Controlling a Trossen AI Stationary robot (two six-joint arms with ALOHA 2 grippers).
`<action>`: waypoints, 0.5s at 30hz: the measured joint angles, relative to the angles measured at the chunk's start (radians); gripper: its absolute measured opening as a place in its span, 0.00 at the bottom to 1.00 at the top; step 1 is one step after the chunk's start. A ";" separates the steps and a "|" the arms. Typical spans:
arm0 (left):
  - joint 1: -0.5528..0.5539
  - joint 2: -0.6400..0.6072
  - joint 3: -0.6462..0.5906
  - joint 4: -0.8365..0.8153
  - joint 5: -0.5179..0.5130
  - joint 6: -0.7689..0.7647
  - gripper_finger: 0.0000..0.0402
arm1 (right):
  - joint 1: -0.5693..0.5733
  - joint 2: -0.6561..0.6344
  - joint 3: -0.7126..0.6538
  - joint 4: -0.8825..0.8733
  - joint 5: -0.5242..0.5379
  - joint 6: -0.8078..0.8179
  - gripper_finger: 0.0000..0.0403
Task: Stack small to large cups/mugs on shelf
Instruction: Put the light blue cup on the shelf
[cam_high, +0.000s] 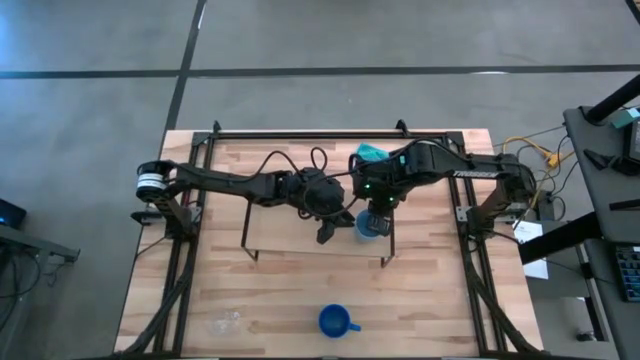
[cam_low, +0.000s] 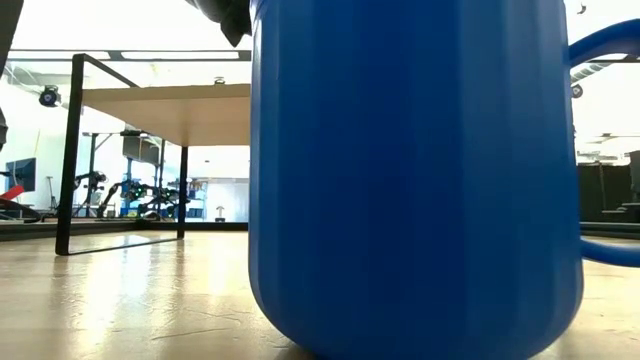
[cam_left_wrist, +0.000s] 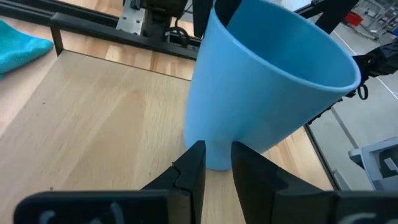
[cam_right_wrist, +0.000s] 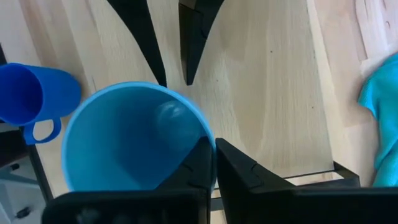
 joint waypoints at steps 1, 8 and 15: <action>0.000 0.000 0.001 0.000 0.000 0.000 0.16 | 0.000 0.000 0.000 0.000 0.000 0.000 0.04; 0.000 0.000 0.003 0.023 0.006 0.000 0.16 | 0.000 0.000 0.000 0.002 0.005 -0.001 0.13; 0.002 0.000 0.008 0.019 0.008 0.000 0.16 | 0.000 0.000 0.000 0.002 0.005 0.000 0.21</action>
